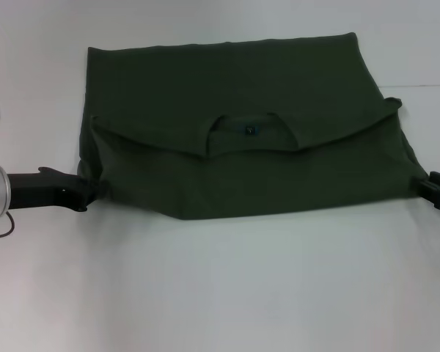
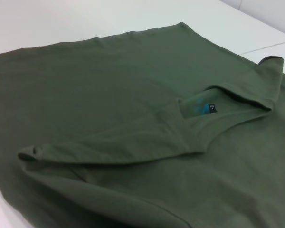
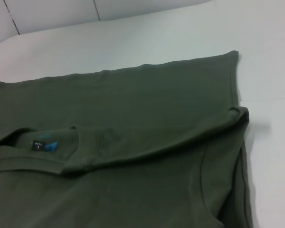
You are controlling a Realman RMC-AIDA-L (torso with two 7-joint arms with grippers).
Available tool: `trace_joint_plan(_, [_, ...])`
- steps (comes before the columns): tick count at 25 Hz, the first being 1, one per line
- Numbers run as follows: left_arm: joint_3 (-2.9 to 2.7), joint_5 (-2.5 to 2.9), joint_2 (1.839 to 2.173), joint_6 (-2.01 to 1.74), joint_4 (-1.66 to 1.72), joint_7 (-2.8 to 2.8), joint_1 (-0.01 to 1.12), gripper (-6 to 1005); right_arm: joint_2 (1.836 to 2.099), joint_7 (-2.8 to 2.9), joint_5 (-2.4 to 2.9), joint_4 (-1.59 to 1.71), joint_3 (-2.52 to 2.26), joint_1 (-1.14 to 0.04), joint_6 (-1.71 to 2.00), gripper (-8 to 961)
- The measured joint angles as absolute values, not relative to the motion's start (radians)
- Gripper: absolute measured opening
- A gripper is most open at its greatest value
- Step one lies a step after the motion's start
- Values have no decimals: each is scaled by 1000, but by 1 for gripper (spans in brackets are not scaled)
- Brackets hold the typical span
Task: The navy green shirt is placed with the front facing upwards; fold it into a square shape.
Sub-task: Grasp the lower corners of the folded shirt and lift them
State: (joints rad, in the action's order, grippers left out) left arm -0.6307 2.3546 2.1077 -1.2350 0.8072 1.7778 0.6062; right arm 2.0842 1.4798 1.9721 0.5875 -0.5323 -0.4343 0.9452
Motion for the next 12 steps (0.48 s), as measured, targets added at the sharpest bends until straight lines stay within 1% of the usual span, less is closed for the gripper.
trace_joint_plan(6, [-630, 2355, 2106, -1233, 804, 1778, 608, 3, 2085, 1480, 1995, 588, -532, -436, 944, 499])
trace_joint_plan(11, [-630, 2355, 2106, -1233, 802, 1776, 607, 3, 2085, 1480, 1997, 591, -532, -436, 945, 257])
trace_joint_plan(12, [-630, 2355, 2106, -1233, 801, 1775, 607, 3, 2085, 1480, 1997, 591, -532, -436, 945, 180])
